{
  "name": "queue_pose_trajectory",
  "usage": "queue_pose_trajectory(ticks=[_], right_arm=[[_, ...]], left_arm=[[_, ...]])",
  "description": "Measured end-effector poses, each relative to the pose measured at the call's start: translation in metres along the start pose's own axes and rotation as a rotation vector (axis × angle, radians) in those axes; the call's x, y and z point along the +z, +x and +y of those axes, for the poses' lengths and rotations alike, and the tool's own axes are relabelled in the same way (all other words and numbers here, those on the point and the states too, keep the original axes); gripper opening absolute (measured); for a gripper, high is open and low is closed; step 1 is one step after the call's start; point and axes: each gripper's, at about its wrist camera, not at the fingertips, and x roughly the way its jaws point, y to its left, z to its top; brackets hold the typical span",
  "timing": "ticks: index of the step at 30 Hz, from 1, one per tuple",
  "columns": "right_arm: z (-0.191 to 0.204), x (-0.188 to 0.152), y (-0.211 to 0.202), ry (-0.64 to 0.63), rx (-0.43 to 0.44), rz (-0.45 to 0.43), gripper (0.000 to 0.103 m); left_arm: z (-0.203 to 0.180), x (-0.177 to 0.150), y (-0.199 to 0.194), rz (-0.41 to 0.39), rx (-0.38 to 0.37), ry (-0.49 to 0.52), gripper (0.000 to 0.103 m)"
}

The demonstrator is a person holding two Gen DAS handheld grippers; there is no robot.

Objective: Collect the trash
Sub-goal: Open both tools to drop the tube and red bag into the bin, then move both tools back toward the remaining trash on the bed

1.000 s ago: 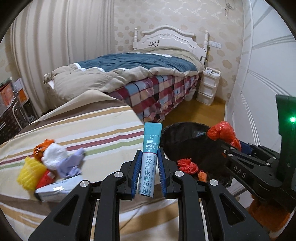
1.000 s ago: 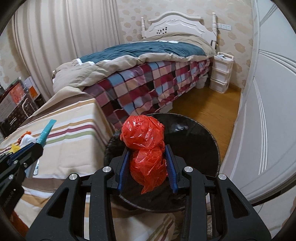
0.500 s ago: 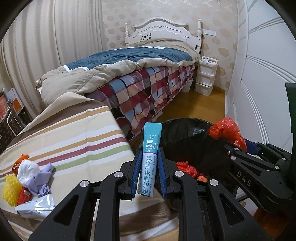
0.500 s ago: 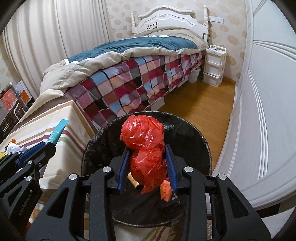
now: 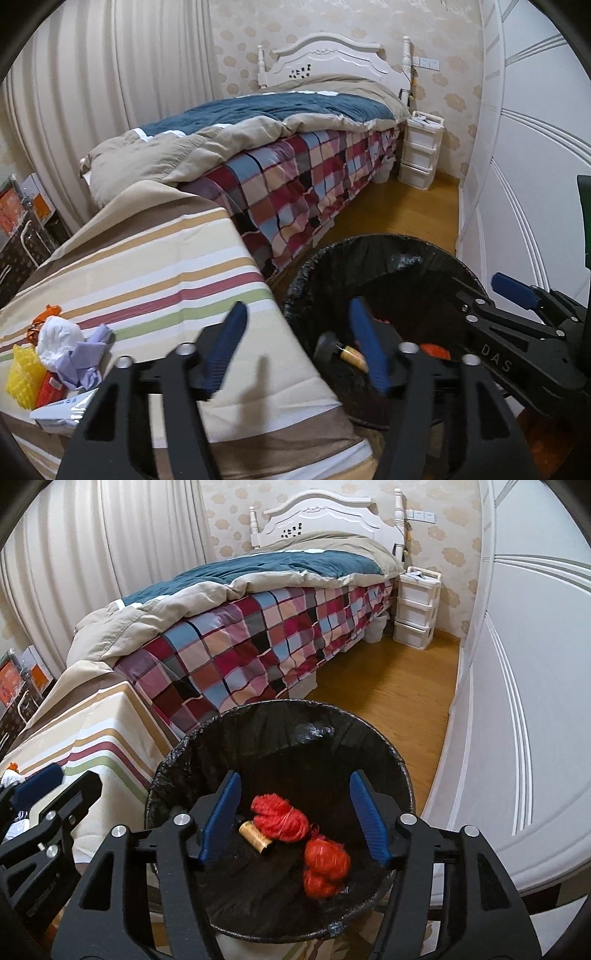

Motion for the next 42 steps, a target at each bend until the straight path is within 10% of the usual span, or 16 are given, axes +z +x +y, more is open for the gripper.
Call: queue_pose_trajectory(ticks=[42], right_arm=[[0.185,-0.046,-0.045,-0.259,0.273,0.078,0.079]], left_arm=[[0.182,-0.107,-0.102,0.026,0.299,-0.264,0.079]])
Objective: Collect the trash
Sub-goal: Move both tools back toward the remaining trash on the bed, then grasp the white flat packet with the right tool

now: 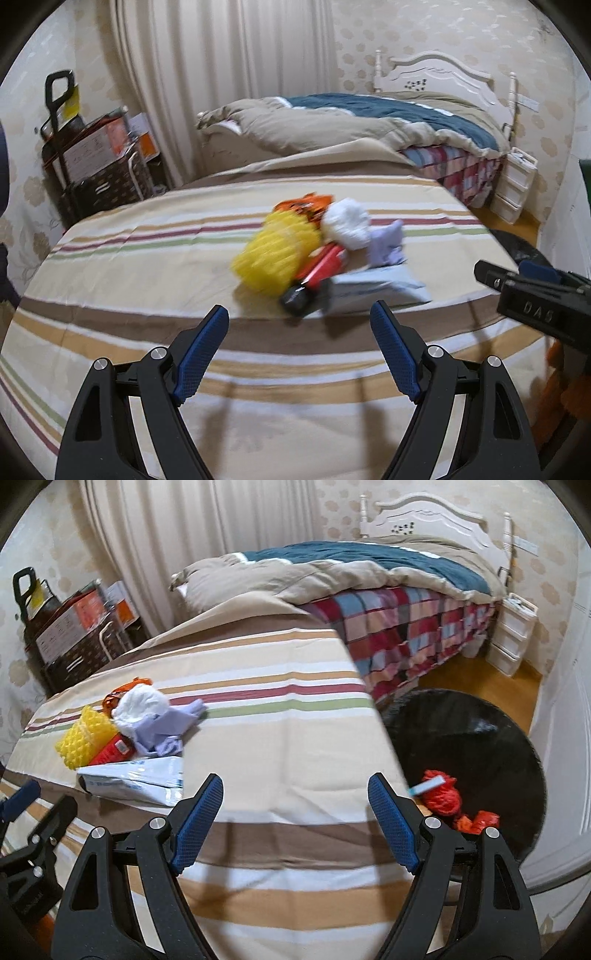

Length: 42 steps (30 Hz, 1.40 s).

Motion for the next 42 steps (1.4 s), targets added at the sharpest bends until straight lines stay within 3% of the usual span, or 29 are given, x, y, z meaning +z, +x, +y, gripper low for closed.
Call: queue_pose_trajectory(ticks=[9,23,28,42], right_arm=[[0.036,0.010,0.017,-0.070,0.028,0.033,0.079],[0.098,0.020,0.012,-0.125,0.097,0.009,0.079],[0.118,0.013,0.015,-0.186,0.074,0.019,0.079],[0.076,-0.021,-0.002,-0.129,0.021,0.049,0.079]], left_arm=[[0.018,-0.006,0.003,0.017,0.006,-0.029,0.079],[0.069,-0.014,0.000,0.031,0.071,-0.126,0.079],[0.073,-0.017,-0.002,0.028,0.069,-0.128,0.079],[0.076,-0.020,-0.004,0.028,0.054,-0.134,0.079]])
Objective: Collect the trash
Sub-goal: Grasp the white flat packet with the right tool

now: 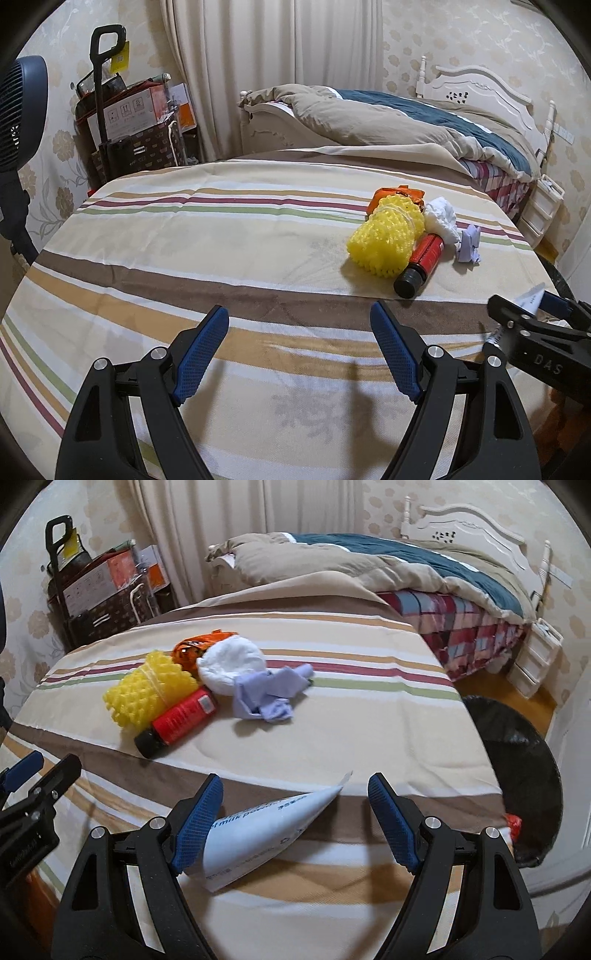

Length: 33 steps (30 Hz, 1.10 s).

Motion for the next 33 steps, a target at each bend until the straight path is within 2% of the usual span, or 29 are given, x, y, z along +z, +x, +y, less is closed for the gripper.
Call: queue_pose_trajectory(ticks=[8,17,21,26,33], right_arm=[[-0.007,0.000,-0.014,0.017,0.001,-0.038,0.079],[-0.038,-0.021,-0.040,0.076,-0.062,-0.042,0.079],[-0.055,-0.026,-0.034,0.118,-0.096,-0.017,0.079],[-0.056,-0.027,-0.019,0.106,-0.120,0.028,0.079],[-0.052,-0.009,-0.001,0.089,-0.117,0.027,0.079]], left_arm=[[-0.001,-0.001,-0.001,0.000,-0.006,-0.008,0.079],[0.004,0.002,-0.002,-0.001,-0.032,-0.024,0.079],[0.005,0.002,-0.003,-0.002,-0.036,-0.026,0.079],[0.005,0.002,-0.002,0.001,-0.034,-0.027,0.079],[0.001,0.002,-0.001,0.007,-0.028,-0.008,0.079]])
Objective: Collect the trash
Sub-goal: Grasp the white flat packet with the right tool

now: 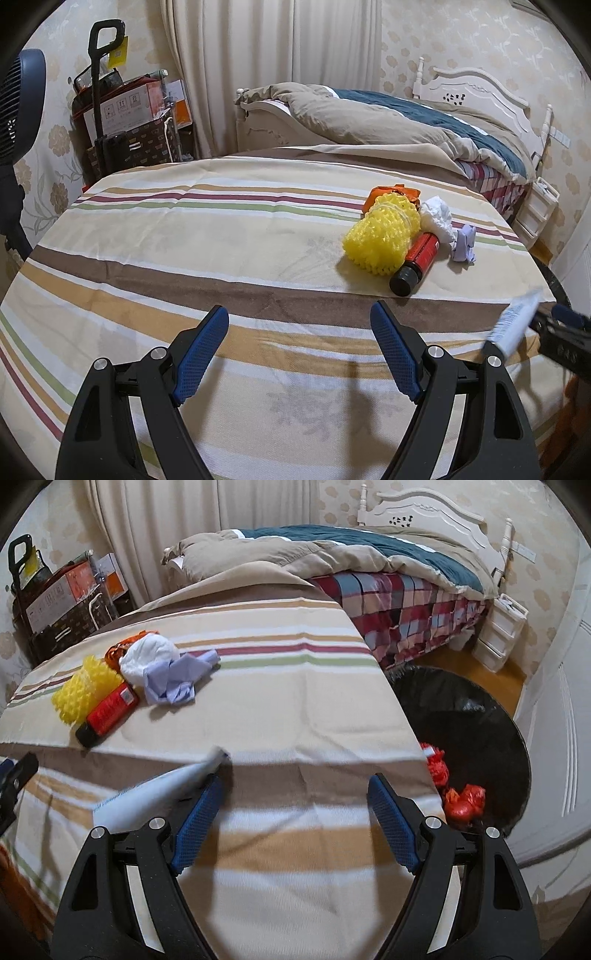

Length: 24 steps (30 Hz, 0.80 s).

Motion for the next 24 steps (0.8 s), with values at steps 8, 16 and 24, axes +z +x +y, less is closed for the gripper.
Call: queue_pose_trajectory(ticks=[8,16,24], right_arm=[[0.020,0.018,0.011,-0.034,0.026,-0.011,0.079],[0.033,0.021,-0.008,0.011,0.078,-0.039,0.079],[0.078,0.023,-0.003,-0.041,0.120,-0.013,0.079]], left_arm=[[0.001,0.000,0.002,0.003,-0.004,-0.013,0.079],[0.009,-0.001,0.001,-0.007,-0.016,-0.040,0.079],[0.017,-0.001,-0.001,-0.013,-0.034,-0.072,0.079]])
